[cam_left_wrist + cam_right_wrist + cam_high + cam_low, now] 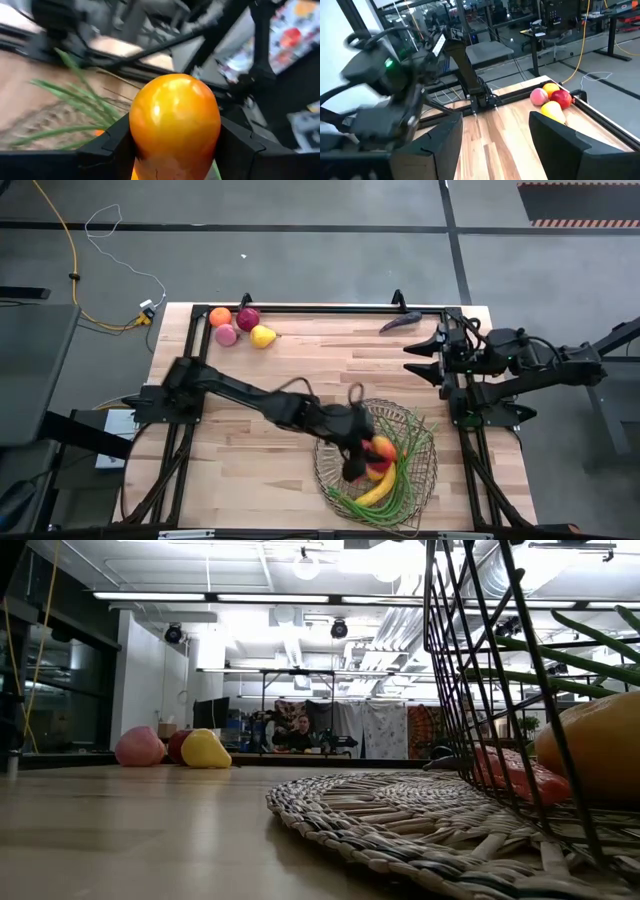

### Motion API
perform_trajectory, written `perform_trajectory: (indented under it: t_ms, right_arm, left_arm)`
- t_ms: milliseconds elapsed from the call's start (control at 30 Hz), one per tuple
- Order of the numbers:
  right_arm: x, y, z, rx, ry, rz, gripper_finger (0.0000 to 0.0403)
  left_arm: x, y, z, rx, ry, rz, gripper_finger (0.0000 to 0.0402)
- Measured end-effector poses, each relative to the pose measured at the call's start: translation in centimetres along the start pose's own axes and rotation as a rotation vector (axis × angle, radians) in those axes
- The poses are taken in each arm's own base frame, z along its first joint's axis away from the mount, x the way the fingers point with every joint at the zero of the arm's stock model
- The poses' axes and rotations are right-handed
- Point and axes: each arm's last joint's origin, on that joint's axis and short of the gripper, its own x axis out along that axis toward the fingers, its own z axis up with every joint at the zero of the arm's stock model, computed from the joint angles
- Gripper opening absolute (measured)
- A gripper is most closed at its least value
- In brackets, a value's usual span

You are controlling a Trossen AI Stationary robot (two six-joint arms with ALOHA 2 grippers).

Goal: Build produce basket
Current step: Put the mango into the wire basket

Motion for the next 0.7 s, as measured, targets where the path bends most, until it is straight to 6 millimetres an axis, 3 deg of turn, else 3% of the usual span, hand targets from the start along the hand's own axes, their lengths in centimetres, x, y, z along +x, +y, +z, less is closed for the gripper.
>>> perform_trajectory:
  t_ms: [133, 367, 533, 700]
  right_arm:
    - [0.0, -0.1, -0.2, -0.004, 0.02, -0.006, 0.022]
    - [0.0, -0.1, -0.2, -0.012, 0.022, -0.006, 0.022]
    - [0.0, -0.1, -0.2, -0.021, 0.022, -0.006, 0.022]
    - [0.0, -0.1, -0.2, -0.014, 0.022, -0.009, 0.022]
  left_arm:
    - [2.5, -0.3, -1.5, 0.006, 0.05, -0.022, 0.0195]
    - [4.8, 0.1, -4.2, 0.046, 0.121, -0.017, 0.0196]
    - [5.0, -0.3, -4.5, 0.062, 0.129, -0.067, 0.02]
    - [5.1, -0.3, -4.8, 0.087, 0.143, -0.075, 0.0228]
